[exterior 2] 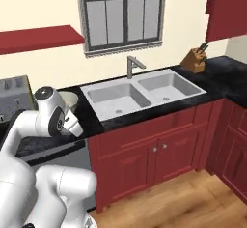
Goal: Move the glass cup from next to the sink to the open cabinet. Then, move the bowl with the peach to the fridge to clear the area for faucet cleaning.
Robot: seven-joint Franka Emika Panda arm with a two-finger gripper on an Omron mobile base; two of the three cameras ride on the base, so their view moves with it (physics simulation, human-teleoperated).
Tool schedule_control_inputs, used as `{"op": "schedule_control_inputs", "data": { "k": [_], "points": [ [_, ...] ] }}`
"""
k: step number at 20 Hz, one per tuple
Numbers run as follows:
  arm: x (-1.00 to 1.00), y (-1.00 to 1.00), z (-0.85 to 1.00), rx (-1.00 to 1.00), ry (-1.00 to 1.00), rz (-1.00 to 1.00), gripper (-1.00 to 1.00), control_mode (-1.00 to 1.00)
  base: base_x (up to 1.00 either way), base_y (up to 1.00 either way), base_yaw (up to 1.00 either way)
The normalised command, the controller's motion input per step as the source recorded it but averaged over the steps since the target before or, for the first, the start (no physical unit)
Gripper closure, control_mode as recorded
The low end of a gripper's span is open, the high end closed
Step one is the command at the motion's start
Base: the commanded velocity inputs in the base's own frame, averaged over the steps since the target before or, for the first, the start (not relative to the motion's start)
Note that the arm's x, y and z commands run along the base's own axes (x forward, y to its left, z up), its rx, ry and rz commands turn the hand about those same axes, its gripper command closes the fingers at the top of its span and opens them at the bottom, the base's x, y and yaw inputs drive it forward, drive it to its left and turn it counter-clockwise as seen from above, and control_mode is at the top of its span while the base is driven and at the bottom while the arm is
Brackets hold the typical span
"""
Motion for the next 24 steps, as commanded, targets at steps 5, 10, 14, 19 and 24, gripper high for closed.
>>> {"op": "schedule_control_inputs", "data": {
  "k": [5, 10, 14, 19, 24],
  "points": [
    [0.0, 0.0, 0.0, 0.0, 0.0, 0.0, 1.0, 1.0, 0.21, -0.74, -0.81],
    [0.0, 0.0, 0.0, 0.0, 0.0, 0.0, 1.0, 1.0, 0.27, -0.81, -0.8],
    [0.0, 0.0, 0.0, 0.0, 0.0, 0.0, 1.0, 1.0, 0.82, -0.45, -0.68],
    [0.0, 0.0, 0.0, 0.0, 0.0, 0.0, 1.0, 1.0, 1.0, 0.0, -0.42],
    [0.0, 0.0, 0.0, 0.0, 0.0, 0.0, 1.0, 1.0, 1.0, 0.39, -0.27]
  ]
}}
